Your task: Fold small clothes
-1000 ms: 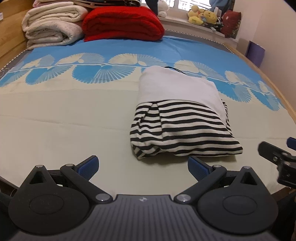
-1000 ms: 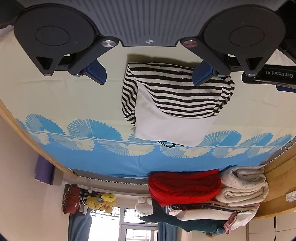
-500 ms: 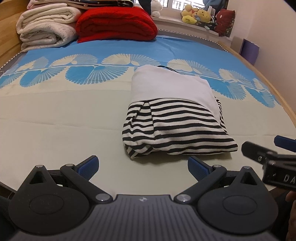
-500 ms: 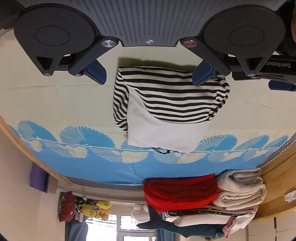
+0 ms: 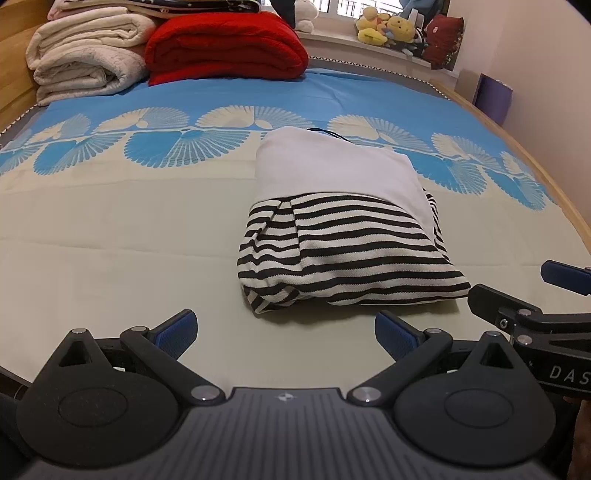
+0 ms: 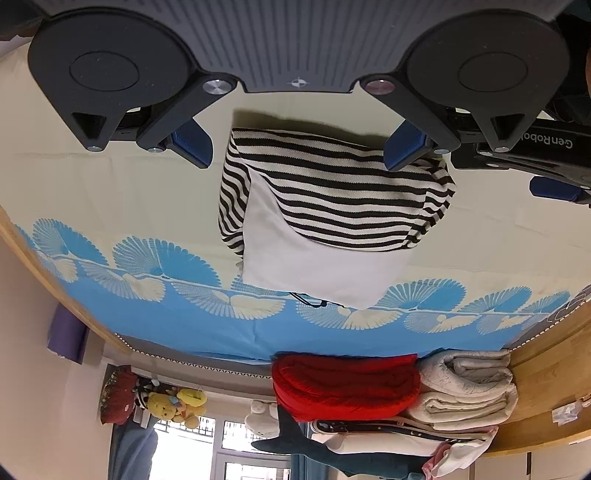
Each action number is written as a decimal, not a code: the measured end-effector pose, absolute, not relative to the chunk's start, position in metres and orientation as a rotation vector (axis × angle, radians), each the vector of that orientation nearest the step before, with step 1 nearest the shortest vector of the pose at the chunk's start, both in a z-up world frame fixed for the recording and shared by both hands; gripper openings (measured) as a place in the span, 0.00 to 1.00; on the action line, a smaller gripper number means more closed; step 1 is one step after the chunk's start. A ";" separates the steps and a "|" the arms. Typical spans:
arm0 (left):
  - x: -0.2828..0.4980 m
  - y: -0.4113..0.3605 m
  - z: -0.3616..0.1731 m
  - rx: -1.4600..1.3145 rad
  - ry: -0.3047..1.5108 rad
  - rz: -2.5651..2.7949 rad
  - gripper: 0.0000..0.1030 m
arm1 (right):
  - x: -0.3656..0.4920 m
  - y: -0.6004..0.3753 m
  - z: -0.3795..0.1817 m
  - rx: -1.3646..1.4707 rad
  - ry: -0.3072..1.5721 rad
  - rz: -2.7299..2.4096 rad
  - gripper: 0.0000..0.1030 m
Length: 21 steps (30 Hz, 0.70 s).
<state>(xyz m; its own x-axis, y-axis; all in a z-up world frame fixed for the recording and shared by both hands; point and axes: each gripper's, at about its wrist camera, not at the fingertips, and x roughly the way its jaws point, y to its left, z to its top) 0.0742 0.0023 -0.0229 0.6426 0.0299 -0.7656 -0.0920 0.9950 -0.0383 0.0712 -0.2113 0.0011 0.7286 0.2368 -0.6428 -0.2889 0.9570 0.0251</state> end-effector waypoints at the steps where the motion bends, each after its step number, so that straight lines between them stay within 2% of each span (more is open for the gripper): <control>1: 0.074 0.002 -0.023 -0.076 0.870 0.069 0.99 | 0.071 -0.211 0.001 -0.081 0.697 0.291 0.96; 21: 0.075 0.004 -0.023 -0.080 0.873 0.059 0.99 | 0.070 -0.209 0.002 -0.092 0.689 0.296 0.96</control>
